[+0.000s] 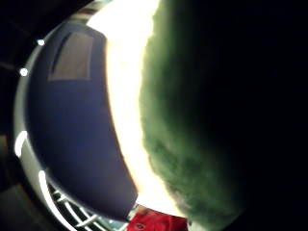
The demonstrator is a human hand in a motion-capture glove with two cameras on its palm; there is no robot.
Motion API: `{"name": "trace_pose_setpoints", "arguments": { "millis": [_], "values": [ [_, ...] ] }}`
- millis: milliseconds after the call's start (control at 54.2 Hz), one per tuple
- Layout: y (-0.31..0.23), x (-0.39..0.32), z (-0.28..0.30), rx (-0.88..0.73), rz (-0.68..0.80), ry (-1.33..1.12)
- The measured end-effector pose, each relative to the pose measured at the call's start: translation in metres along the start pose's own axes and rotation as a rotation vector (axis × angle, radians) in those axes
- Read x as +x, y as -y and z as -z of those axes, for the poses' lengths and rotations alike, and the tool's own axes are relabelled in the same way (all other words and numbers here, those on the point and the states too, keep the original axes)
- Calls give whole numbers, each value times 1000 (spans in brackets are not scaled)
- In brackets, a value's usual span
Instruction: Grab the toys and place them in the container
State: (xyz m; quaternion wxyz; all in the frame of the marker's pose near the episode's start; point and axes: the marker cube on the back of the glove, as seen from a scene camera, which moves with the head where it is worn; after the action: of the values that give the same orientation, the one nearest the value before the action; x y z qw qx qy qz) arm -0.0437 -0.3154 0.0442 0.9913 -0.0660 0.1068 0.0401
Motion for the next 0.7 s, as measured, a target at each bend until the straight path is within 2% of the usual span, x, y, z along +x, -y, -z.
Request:
{"name": "trace_pose_setpoints", "arguments": {
  "millis": [92,184,406,701],
  "values": [
    [-6,2,14,72,12,-20],
    [-17,7,39,116,21,67],
    [-56,-7,129,198,77,115],
    [-101,-130,204,303,269,118]
  ]
}}
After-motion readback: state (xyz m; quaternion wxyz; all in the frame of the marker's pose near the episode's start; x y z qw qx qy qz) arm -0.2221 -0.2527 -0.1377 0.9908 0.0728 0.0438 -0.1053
